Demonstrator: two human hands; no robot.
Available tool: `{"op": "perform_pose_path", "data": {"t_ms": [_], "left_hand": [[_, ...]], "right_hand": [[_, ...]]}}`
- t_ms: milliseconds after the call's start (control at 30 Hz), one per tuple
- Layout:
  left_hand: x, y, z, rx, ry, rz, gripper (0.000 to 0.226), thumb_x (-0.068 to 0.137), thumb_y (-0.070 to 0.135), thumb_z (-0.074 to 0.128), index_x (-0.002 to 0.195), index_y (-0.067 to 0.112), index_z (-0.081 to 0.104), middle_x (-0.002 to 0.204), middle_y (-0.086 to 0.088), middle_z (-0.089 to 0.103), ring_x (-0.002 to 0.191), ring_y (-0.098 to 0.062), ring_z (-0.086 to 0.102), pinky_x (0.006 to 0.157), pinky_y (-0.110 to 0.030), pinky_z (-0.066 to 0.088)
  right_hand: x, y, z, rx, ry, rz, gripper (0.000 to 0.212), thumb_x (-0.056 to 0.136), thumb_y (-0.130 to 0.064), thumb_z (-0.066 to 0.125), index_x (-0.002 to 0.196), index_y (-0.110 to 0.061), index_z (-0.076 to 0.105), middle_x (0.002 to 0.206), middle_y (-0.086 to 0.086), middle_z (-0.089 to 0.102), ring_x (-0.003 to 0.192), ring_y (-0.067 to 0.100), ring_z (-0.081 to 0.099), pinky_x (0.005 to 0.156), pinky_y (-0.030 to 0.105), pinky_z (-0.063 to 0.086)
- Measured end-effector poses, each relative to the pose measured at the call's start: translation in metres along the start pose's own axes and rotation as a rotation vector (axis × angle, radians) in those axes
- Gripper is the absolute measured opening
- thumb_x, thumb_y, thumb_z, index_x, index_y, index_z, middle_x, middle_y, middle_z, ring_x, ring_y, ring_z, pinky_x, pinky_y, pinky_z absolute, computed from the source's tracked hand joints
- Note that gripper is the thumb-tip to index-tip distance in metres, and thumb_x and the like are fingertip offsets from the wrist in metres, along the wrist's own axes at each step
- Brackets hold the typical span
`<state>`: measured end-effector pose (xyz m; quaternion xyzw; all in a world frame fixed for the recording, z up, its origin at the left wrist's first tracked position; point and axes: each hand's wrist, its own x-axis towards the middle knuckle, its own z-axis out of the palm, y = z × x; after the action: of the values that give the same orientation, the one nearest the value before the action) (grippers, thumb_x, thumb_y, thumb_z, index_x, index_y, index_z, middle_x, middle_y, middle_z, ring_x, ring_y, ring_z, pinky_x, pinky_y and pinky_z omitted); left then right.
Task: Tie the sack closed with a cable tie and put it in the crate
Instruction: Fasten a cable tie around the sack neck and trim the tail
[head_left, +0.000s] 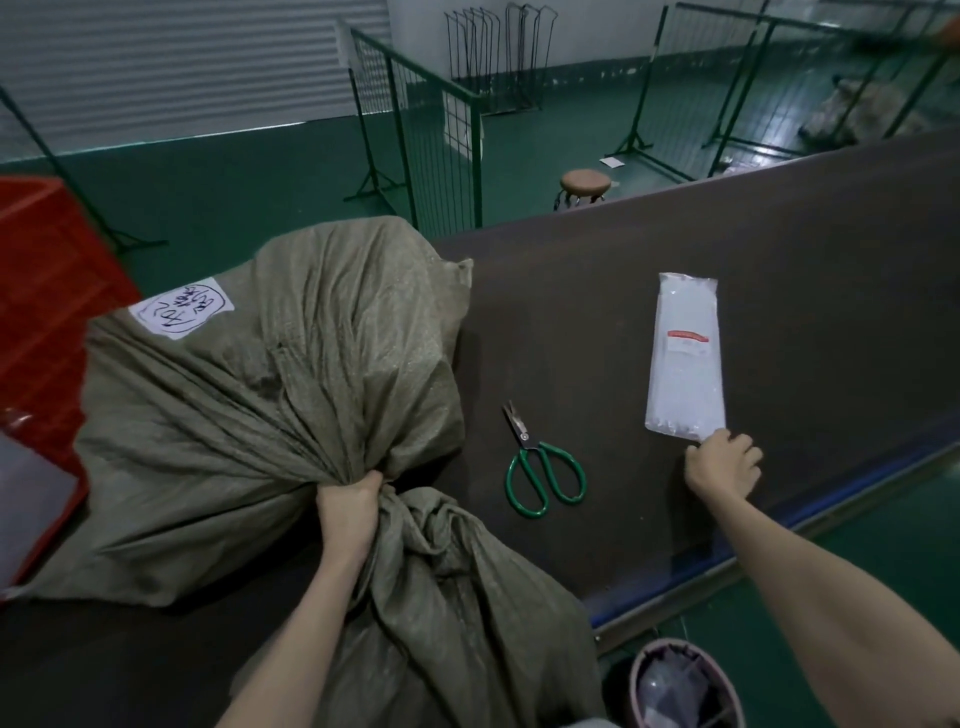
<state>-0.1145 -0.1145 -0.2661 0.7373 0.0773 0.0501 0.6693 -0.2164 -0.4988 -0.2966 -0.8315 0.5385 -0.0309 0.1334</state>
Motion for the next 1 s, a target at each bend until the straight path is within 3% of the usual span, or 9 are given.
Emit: {"op": "perform_pose_path", "data": {"t_ms": [133, 233, 367, 400, 500, 600, 767, 900, 1000], "left_hand": [[0.005, -0.005, -0.001, 0.047, -0.004, 0.018, 0.034, 0.075, -0.015, 0.057, 0.106, -0.003, 0.063, 0.119, -0.008, 0.063, 0.112, -0.018, 0.055, 0.099, -0.018, 0.035], [0.005, -0.004, 0.0, 0.036, 0.017, 0.008, 0.029, 0.076, -0.017, 0.056, 0.103, -0.007, 0.062, 0.115, -0.01, 0.064, 0.105, -0.015, 0.057, 0.083, -0.005, 0.042], [0.0, 0.002, 0.005, -0.013, 0.003, 0.004, 0.024, 0.078, -0.022, 0.051, 0.092, -0.004, 0.06, 0.095, -0.002, 0.063, 0.067, 0.013, 0.06, 0.064, 0.0, 0.043], [0.001, 0.0, 0.005, -0.012, 0.003, 0.001, 0.024, 0.078, -0.021, 0.052, 0.092, -0.004, 0.06, 0.096, -0.005, 0.063, 0.07, 0.01, 0.061, 0.066, -0.002, 0.044], [0.009, -0.011, 0.001, -0.009, 0.012, -0.036, 0.018, 0.076, -0.017, 0.055, 0.09, -0.008, 0.062, 0.1, -0.016, 0.066, 0.089, -0.019, 0.061, 0.083, -0.027, 0.048], [0.01, -0.012, 0.002, -0.014, 0.015, -0.079, 0.019, 0.077, -0.016, 0.056, 0.075, 0.003, 0.059, 0.089, -0.01, 0.065, 0.088, -0.022, 0.06, 0.081, -0.031, 0.047], [0.007, -0.008, 0.003, -0.021, 0.008, -0.104, 0.031, 0.078, -0.019, 0.052, 0.063, 0.008, 0.057, 0.051, 0.016, 0.065, 0.049, 0.006, 0.059, 0.057, -0.017, 0.051], [0.005, -0.006, 0.006, -0.072, 0.019, -0.11, 0.031, 0.081, -0.021, 0.049, 0.065, 0.005, 0.056, 0.067, -0.007, 0.061, 0.044, 0.003, 0.059, 0.047, -0.013, 0.05], [0.003, -0.003, 0.009, -0.071, 0.021, -0.084, 0.026, 0.079, -0.023, 0.047, 0.07, 0.0, 0.056, 0.077, -0.007, 0.061, 0.046, 0.002, 0.058, 0.046, -0.013, 0.049]], "right_hand": [[0.007, 0.003, -0.002, -0.041, -0.029, -0.008, 0.042, 0.095, -0.023, 0.049, 0.126, 0.006, 0.046, 0.136, 0.028, 0.041, 0.125, 0.043, 0.036, 0.101, 0.048, 0.034], [0.011, 0.005, -0.005, -0.049, -0.06, -0.03, 0.04, 0.096, -0.023, 0.047, 0.125, 0.004, 0.05, 0.134, 0.027, 0.044, 0.125, 0.042, 0.039, 0.101, 0.047, 0.035], [0.014, 0.006, -0.007, -0.033, -0.089, -0.032, 0.036, 0.095, -0.017, 0.048, 0.124, 0.005, 0.05, 0.134, 0.027, 0.047, 0.123, 0.042, 0.042, 0.1, 0.047, 0.037], [0.015, 0.006, -0.008, -0.017, -0.089, -0.026, 0.037, 0.094, -0.015, 0.05, 0.125, 0.006, 0.049, 0.134, 0.028, 0.047, 0.124, 0.042, 0.042, 0.099, 0.047, 0.037], [0.015, 0.005, -0.01, 0.055, -0.073, 0.003, 0.039, 0.092, -0.01, 0.054, 0.125, 0.01, 0.045, 0.132, 0.03, 0.047, 0.123, 0.044, 0.043, 0.097, 0.049, 0.04], [0.013, 0.003, -0.012, 0.079, -0.073, 0.012, 0.037, 0.092, -0.009, 0.052, 0.123, 0.01, 0.047, 0.131, 0.031, 0.048, 0.122, 0.044, 0.044, 0.096, 0.048, 0.041], [0.009, 0.0, -0.015, 0.063, -0.068, -0.012, 0.031, 0.092, -0.008, 0.045, 0.117, 0.008, 0.055, 0.127, 0.028, 0.052, 0.117, 0.043, 0.049, 0.093, 0.046, 0.043], [0.003, -0.005, -0.016, 0.068, -0.054, -0.102, 0.025, 0.089, -0.006, 0.043, 0.1, 0.007, 0.062, 0.111, 0.028, 0.061, 0.103, 0.043, 0.058, 0.082, 0.042, 0.048], [-0.006, -0.007, -0.011, 0.056, -0.043, -0.199, 0.027, 0.092, -0.012, 0.042, 0.096, 0.005, 0.062, 0.107, 0.028, 0.063, 0.097, 0.041, 0.06, 0.074, 0.037, 0.044]]}}
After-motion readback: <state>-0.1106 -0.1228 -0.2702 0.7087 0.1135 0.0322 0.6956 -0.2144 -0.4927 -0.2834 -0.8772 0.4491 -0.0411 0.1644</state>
